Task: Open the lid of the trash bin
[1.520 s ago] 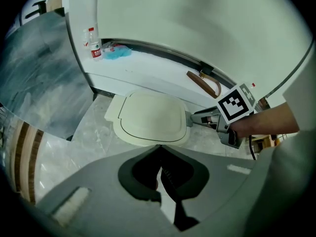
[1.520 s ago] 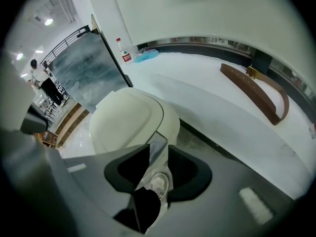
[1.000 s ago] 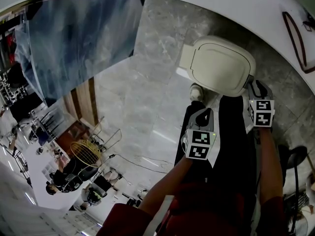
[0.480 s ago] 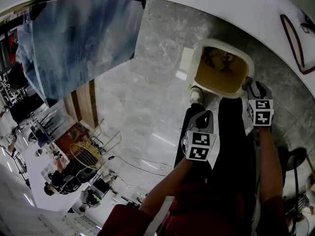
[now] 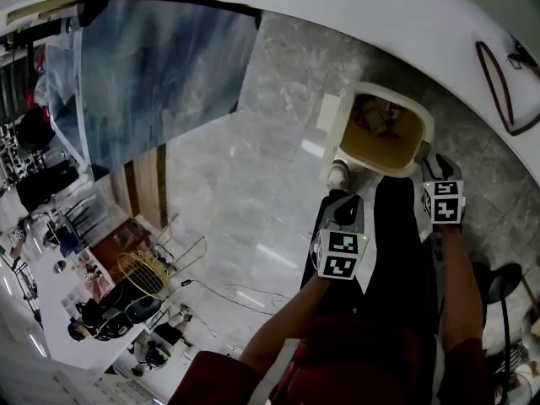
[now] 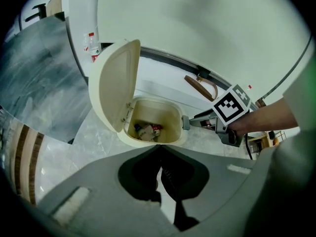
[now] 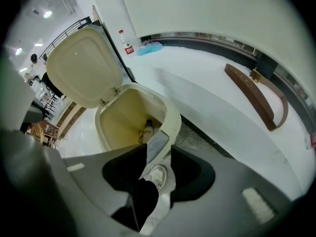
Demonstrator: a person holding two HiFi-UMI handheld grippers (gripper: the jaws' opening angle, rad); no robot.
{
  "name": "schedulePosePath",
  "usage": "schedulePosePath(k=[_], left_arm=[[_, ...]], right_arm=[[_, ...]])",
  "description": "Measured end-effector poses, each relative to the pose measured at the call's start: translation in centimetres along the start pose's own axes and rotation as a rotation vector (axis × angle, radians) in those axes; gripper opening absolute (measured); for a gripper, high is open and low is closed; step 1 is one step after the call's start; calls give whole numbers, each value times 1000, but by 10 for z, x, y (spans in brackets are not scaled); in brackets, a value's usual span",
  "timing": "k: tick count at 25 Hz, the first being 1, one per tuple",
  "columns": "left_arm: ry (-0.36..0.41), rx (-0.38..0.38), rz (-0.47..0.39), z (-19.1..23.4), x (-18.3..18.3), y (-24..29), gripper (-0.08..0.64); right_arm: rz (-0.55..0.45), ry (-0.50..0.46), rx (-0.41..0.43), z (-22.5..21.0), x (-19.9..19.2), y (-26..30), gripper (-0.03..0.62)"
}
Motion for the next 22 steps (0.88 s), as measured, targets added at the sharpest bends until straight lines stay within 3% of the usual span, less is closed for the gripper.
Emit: schedulePosePath(k=[9, 22], left_arm=[[31, -6, -68, 2, 19, -43, 5], [112, -38, -229, 8, 45, -134, 5]], right_arm=[[-43, 2, -23, 28, 12, -52, 146], [-213, -16, -68, 95, 43, -158, 144]])
Point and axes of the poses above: the fingertips, and each gripper's own axes: y forward along the fingers, z to its left, x out of its top, the point moved 6 cm from there along -y, backward along the fingers, and after that the axes turned 2 degrees about -y, right-handed, at the moved point
